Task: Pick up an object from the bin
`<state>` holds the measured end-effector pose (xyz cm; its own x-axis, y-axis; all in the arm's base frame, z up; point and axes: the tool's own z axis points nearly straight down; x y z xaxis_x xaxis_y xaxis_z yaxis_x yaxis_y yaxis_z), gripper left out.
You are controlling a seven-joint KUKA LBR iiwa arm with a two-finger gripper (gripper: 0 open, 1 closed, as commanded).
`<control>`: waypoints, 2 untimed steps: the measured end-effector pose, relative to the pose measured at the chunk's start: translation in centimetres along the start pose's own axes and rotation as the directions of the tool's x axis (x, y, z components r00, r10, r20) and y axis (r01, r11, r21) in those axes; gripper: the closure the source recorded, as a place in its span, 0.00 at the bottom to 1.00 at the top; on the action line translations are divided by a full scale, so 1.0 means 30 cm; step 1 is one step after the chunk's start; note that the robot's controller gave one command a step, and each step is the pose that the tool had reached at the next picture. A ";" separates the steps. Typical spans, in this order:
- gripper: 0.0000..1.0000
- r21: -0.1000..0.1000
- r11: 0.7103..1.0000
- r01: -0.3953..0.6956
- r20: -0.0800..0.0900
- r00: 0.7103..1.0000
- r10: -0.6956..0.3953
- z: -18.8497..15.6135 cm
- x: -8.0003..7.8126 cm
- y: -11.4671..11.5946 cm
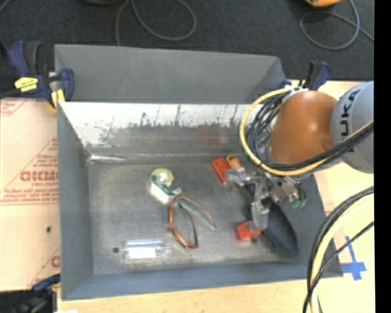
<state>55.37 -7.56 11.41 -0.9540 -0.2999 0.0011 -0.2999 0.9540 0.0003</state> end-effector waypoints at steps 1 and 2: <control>0.00 0.006 0.999 0.051 0.009 0.999 -0.051 -0.098 -0.002 -0.003; 0.00 0.007 0.974 0.227 0.007 0.974 -0.227 0.061 0.022 -0.054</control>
Offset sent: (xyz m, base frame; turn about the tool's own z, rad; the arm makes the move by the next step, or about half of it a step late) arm -0.0059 -0.0268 -0.0441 -0.2752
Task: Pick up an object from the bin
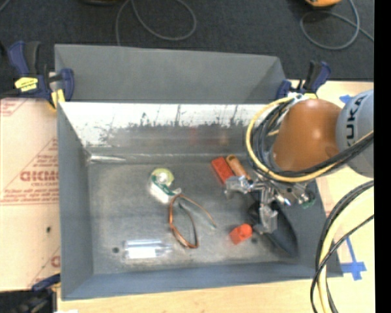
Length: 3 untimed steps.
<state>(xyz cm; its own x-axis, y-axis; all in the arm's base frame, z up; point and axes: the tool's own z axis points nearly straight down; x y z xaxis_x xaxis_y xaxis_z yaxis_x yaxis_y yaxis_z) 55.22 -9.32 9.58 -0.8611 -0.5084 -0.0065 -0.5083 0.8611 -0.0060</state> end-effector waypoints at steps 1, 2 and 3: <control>1.00 0.004 0.973 0.229 0.003 0.973 -0.229 0.082 0.033 -0.021; 1.00 0.004 0.974 0.228 0.003 0.974 -0.228 0.081 0.033 -0.021; 1.00 0.002 0.974 0.228 0.002 0.974 -0.228 0.066 0.035 -0.018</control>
Offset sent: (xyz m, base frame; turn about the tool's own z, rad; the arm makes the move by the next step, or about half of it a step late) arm 0.0000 0.0000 0.0000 0.0000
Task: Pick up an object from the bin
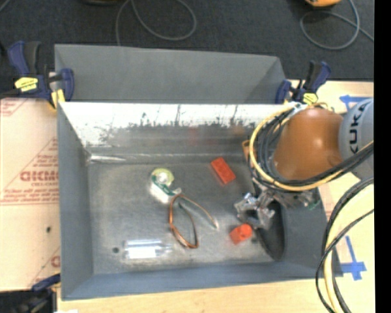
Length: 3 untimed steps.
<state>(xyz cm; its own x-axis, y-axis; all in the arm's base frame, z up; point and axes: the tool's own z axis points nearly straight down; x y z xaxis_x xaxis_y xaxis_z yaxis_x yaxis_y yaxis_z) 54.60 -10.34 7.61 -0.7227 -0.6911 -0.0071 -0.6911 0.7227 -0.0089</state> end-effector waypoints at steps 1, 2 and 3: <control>1.00 -0.003 1.000 -0.001 -0.002 1.000 0.001 -0.056 0.001 0.002; 1.00 0.000 1.000 -0.001 0.000 1.000 0.001 -0.116 -0.001 -0.001; 1.00 0.001 1.000 -0.002 0.001 1.000 0.002 -0.164 -0.003 -0.003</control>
Offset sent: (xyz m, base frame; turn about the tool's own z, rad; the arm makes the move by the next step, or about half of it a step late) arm -0.0001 0.0002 0.0141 0.0000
